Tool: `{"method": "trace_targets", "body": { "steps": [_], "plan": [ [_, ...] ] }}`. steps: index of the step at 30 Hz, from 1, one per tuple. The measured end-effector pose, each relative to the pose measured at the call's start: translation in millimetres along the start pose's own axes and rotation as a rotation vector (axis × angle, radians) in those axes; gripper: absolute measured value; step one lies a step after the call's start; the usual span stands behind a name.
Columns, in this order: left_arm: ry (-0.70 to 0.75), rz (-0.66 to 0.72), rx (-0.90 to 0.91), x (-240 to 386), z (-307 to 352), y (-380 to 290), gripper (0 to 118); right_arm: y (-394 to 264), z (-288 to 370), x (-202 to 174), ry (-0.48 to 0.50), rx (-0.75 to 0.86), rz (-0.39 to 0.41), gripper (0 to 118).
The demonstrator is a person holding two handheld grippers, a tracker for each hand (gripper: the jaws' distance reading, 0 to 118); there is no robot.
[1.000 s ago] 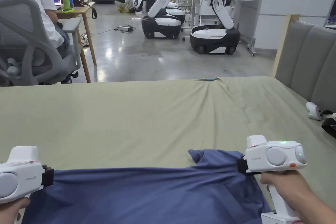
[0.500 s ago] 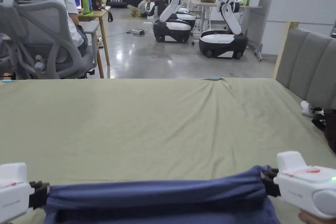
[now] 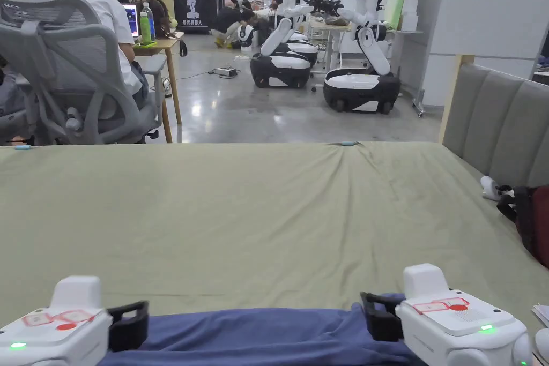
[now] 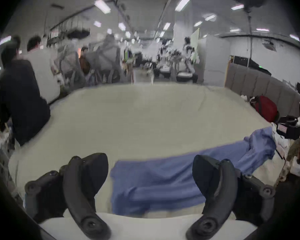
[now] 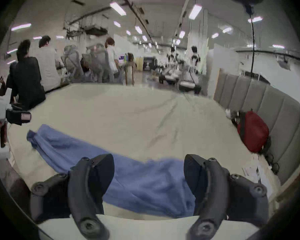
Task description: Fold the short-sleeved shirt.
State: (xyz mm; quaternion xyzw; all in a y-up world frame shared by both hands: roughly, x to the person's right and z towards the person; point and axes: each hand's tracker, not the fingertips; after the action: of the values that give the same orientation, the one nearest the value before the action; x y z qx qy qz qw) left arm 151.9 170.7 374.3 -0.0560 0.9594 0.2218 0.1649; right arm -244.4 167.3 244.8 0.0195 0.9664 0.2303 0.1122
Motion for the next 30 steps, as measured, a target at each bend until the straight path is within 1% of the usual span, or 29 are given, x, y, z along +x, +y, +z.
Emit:
{"method": "trace_targets", "body": {
  "steps": [1,2,3,4,5,6,7,8,9,12,14,16,18,20,24,25,26,27,28,29,30],
  "plan": [
    [0.0,-0.007,0.046,10.1,3.2,7.2,98,5.5,2.5,-9.3,-0.001,0.034,-0.001,87],
    [-0.005,-0.011,0.092,18.8,3.1,12.6,93,10.5,4.9,-19.1,-0.008,0.074,-0.006,87],
    [-0.013,-0.018,0.123,29.1,4.8,17.9,85,13.5,7.4,-27.8,-0.024,0.121,-0.022,87],
    [-0.018,-0.023,0.144,37.2,6.6,21.7,68,15.3,10.9,-36.4,-0.035,0.152,-0.04,83],
    [-0.015,-0.03,0.152,43.9,7.8,23.5,49,16.7,12.5,-41.6,-0.035,0.166,-0.057,71],
    [-0.008,-0.041,0.163,50.9,7.9,22.7,30,17.6,13.3,-45.6,-0.026,0.172,-0.069,47],
    [0.005,-0.058,0.176,56.0,8.7,23.1,8,18.2,13.5,-49.3,-0.024,0.174,-0.069,7],
    [0.014,-0.065,0.178,59.2,8.9,23.4,0,17.9,11.6,-53.1,-0.027,0.179,-0.063,0],
    [0.009,-0.07,0.171,60.4,8.5,24.2,0,18.3,12.9,-57.5,-0.045,0.187,-0.048,0],
    [-0.019,-0.075,0.152,61.8,10.8,24.8,0,20.7,15.3,-63.0,-0.014,0.189,-0.024,0],
    [-0.01,-0.085,0.152,60.2,12.0,24.8,0,20.9,17.3,-67.6,-0.025,0.199,0.005,0],
    [-0.015,-0.07,0.138,49.6,11.2,24.1,0,21.1,17.6,-67.0,-0.02,0.199,0.009,0],
    [-0.021,-0.011,0.111,32.7,11.7,19.7,0,21.2,18.1,-68.3,-0.015,0.195,0.008,0],
    [-0.024,0.056,0.044,5.6,6.7,10.9,0,19.9,18.7,-69.6,-0.015,0.194,0.013,0],
    [-0.075,0.344,-0.107,-69.6,-10.2,-24.7,0,15.8,16.1,-75.0,-0.004,0.174,0.024,0],
    [-0.11,0.416,-0.146,-87.7,-15.4,-34.7,1,14.6,14.7,-77.1,-0.001,0.165,0.029,0],
    [-0.141,0.461,-0.195,-100.9,-21.2,-44.0,18,13.6,13.2,-79.0,0.003,0.159,0.03,0],
    [-0.193,0.518,-0.241,-118.2,-27.3,-55.2,48,12.3,11.4,-81.5,0.007,0.151,0.032,0],
    [-0.224,0.578,-0.249,-131.6,-31.6,-65.5,96,10.7,9.6,-83.4,0.011,0.144,0.033,0],
    [-0.234,0.639,-0.245,-144.2,-34.4,-74.8,118,9.6,8.2,-86.0,0.012,0.138,0.036,0],
    [-0.249,0.722,-0.189,-155.0,-31.2,-82.2,116,8.7,7.1,-88.4,0.016,0.133,0.039,0]
  ]
}}
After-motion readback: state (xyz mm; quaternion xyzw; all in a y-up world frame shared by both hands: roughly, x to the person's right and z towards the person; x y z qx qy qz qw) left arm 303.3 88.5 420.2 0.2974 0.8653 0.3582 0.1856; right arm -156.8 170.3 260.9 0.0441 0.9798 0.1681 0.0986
